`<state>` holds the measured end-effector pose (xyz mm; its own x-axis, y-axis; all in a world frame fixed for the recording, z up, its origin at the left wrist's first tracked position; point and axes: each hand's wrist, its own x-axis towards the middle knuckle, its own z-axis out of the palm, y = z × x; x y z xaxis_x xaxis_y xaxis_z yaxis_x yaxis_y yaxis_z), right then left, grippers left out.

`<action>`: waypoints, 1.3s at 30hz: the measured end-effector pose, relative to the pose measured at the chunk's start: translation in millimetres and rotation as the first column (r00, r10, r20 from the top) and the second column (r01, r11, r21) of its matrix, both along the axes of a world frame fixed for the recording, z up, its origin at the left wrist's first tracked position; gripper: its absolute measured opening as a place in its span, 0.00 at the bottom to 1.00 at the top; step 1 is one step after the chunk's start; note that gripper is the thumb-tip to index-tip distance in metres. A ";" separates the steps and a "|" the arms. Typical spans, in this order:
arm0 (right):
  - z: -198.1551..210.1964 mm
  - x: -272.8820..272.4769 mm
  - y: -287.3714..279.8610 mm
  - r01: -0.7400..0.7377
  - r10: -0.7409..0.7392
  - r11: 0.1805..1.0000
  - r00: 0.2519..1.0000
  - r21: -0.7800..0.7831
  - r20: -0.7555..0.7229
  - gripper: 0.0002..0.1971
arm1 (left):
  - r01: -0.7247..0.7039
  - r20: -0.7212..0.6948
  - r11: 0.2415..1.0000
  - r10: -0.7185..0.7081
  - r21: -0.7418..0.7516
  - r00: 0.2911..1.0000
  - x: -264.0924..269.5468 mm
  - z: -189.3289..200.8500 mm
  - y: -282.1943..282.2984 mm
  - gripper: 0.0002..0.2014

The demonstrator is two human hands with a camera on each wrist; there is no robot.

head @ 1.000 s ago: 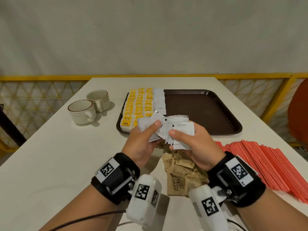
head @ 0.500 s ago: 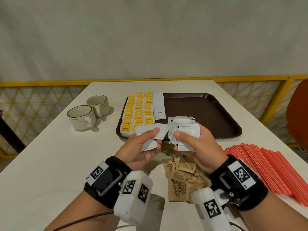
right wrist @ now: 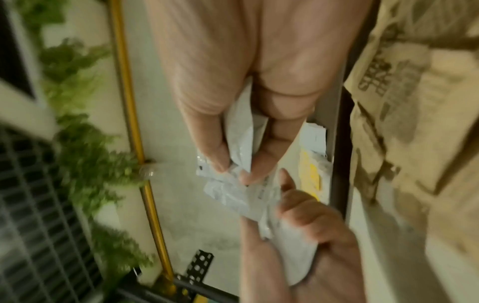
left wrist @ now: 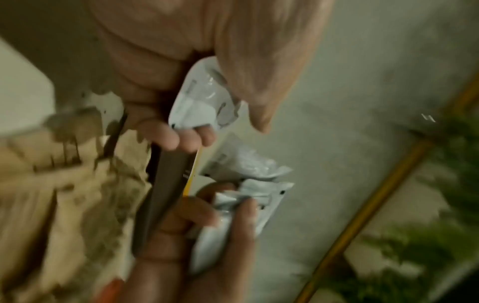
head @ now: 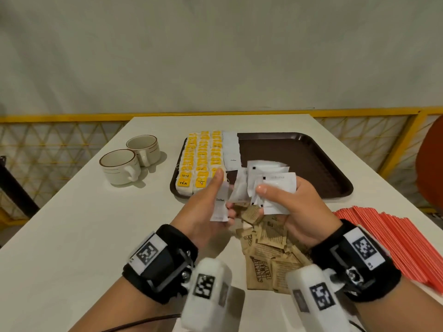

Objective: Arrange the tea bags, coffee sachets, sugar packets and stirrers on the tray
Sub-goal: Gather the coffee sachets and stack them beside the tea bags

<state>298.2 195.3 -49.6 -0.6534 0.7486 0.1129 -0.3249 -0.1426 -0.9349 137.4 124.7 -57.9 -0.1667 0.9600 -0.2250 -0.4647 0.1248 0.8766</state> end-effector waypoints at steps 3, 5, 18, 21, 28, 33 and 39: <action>0.6 -0.5 -0.1 -0.072 0.073 0.989 0.997 -0.127 0.007 0.20 | 0.033 -0.183 0.987 -0.003 0.159 0.983 4.0 -1.9 0.7 0.27; -2.6 -2.7 -2.2 -0.100 0.106 0.983 0.994 -0.152 0.030 0.21 | 0.118 -0.186 0.975 -0.082 0.188 0.979 8.2 -2.5 -2.8 0.25; 0.2 -2.2 -2.3 -0.016 0.020 0.977 1.000 -0.210 0.017 0.18 | -0.029 -0.003 0.985 0.030 0.169 1.000 10.0 -11.2 3.0 0.20; 0.5 -1.1 -0.5 0.012 -0.002 0.982 0.999 -0.189 0.049 0.19 | -0.108 0.076 0.984 0.098 0.141 0.992 5.9 -12.1 5.4 0.14; 2.1 2.1 -1.0 0.030 -0.021 0.998 0.990 -0.063 0.143 0.17 | -0.096 0.075 0.995 0.095 0.017 0.993 -2.7 -7.0 2.9 0.20; -1.3 3.4 2.5 0.024 -0.017 0.999 0.975 -0.028 0.221 0.18 | 0.133 0.114 0.986 -0.122 -0.100 0.986 -6.0 -2.9 0.3 0.39; -4.5 3.2 6.6 0.077 -0.087 0.996 0.968 0.049 0.233 0.15 | 0.219 0.100 0.970 -0.209 -0.105 0.973 -1.3 -2.9 -2.6 0.29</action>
<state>301.4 201.9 -54.2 -0.6016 0.7988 -0.0059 -0.1044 -0.0859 -0.9908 136.1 122.1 -60.8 0.0653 0.9381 -0.3401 -0.4906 0.3270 0.8077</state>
